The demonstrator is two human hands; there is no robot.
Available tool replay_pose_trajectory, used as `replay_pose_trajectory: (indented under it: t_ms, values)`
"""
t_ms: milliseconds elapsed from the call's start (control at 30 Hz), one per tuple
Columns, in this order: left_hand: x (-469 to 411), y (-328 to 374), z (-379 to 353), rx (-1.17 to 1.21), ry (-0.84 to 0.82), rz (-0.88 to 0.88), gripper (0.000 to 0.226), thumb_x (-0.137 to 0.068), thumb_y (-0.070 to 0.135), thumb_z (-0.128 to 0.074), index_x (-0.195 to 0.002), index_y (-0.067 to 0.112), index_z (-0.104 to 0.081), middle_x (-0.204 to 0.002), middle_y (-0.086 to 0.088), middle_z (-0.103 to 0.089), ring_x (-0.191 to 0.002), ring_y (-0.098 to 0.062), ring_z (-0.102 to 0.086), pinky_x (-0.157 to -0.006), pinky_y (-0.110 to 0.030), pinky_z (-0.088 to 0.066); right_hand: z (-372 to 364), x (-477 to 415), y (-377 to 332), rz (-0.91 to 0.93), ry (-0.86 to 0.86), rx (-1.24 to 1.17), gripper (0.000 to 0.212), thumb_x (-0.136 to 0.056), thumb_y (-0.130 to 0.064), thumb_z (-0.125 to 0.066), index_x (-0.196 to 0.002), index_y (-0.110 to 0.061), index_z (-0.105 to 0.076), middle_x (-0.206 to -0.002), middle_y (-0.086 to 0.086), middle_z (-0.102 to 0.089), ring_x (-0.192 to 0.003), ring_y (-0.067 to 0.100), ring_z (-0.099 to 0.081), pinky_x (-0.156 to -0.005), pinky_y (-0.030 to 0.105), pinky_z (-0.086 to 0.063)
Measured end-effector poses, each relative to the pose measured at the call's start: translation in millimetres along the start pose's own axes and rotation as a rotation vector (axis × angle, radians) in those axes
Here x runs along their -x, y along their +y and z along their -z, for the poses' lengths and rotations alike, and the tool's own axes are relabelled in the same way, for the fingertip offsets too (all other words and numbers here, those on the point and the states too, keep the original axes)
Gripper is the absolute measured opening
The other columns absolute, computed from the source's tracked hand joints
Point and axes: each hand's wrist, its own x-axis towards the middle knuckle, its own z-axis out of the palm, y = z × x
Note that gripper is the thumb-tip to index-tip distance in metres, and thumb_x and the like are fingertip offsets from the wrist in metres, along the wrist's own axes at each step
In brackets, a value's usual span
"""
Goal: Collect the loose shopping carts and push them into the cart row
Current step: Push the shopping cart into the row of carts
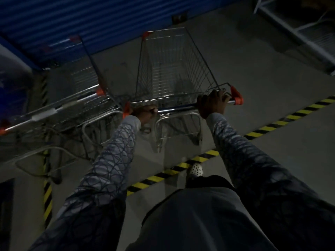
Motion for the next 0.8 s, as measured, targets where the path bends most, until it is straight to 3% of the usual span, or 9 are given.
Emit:
replay_pose_trajectory:
  t_ms: [67, 200, 333, 400, 567, 700, 800]
  values:
    - [-18.5, 23.3, 9.7, -0.110, 0.012, -0.063, 0.059, -0.093, 0.054, -0.032, -0.134, 0.022, -0.059, -0.142, -0.007, -0.057, -0.132, -0.024, -0.049, -0.117, -0.043, -0.026, -10.1, -23.0, -3.7, 0.081, 0.068, -0.036, 0.044, -0.100, -0.040, -0.038, -0.106, -0.011, -0.070, -0.115, 0.024, -0.061, -0.119, 0.044, -0.045, -0.103, 0.054, -0.026]
    - [-64.8, 41.3, 22.4, -0.107, 0.107, -0.072, 0.038, -0.107, 0.034, -0.040, -0.128, 0.012, -0.062, -0.132, -0.018, -0.059, -0.127, -0.035, -0.050, -0.108, -0.040, -0.032, -6.3, -71.4, -24.1, 0.065, 0.302, -0.191, 0.038, -0.096, -0.039, -0.044, -0.083, -0.012, -0.067, -0.089, 0.014, -0.065, -0.096, 0.035, -0.059, -0.100, 0.049, -0.037]
    - [-111.2, 42.9, 29.4, -0.135, 0.139, -0.003, 0.064, -0.093, 0.062, -0.018, -0.132, 0.030, -0.058, -0.138, -0.011, -0.056, -0.132, -0.033, -0.045, -0.113, -0.049, -0.025, -15.9, -105.1, -48.2, 0.031, 0.146, -0.255, 0.041, -0.097, -0.043, -0.037, -0.116, -0.017, -0.061, -0.130, 0.008, -0.056, -0.137, 0.028, -0.038, -0.099, 0.055, -0.030]
    - [-128.0, 48.0, 37.1, -0.177, 0.147, 0.037, 0.054, -0.098, 0.061, -0.020, -0.135, 0.038, -0.053, -0.146, -0.005, -0.049, -0.138, -0.032, -0.038, -0.114, -0.054, -0.019, -11.8, -126.2, -59.9, 0.014, 0.092, -0.274, 0.045, -0.098, -0.044, -0.035, -0.128, -0.018, -0.057, -0.144, 0.006, -0.048, -0.147, 0.027, -0.025, -0.101, 0.057, -0.029]
    - [-154.1, 58.5, 60.5, -0.249, 0.161, 0.052, 0.049, -0.104, 0.056, -0.026, -0.145, 0.036, -0.043, -0.157, -0.001, -0.035, -0.146, -0.030, -0.027, -0.116, -0.055, -0.007, -15.8, -158.9, -96.4, 0.094, -0.020, -0.394, 0.054, -0.101, -0.049, -0.038, -0.151, -0.029, -0.038, -0.166, 0.002, -0.017, -0.154, 0.028, -0.001, -0.109, 0.057, -0.030]
    - [-172.3, 51.8, 83.0, -0.274, 0.154, 0.073, 0.052, -0.104, 0.055, -0.027, -0.149, 0.033, -0.037, -0.160, -0.003, -0.030, -0.147, -0.030, -0.022, -0.117, -0.053, -0.004, -24.4, -177.4, -123.5, 0.169, 0.025, -0.535, 0.061, -0.099, -0.048, -0.045, -0.155, -0.026, -0.034, -0.166, 0.013, -0.012, -0.153, 0.039, -0.004, -0.112, 0.060, -0.033]
    - [-188.9, 41.7, 91.8, -0.235, 0.191, 0.084, 0.050, -0.102, 0.054, -0.032, -0.148, 0.034, -0.038, -0.155, -0.005, -0.034, -0.145, -0.028, -0.024, -0.117, -0.050, -0.009, -18.0, -197.4, -136.9, 0.200, -0.020, -0.511, 0.067, -0.099, -0.047, -0.045, -0.159, -0.029, -0.020, -0.167, 0.013, -0.001, -0.153, 0.040, 0.003, -0.119, 0.058, -0.021]
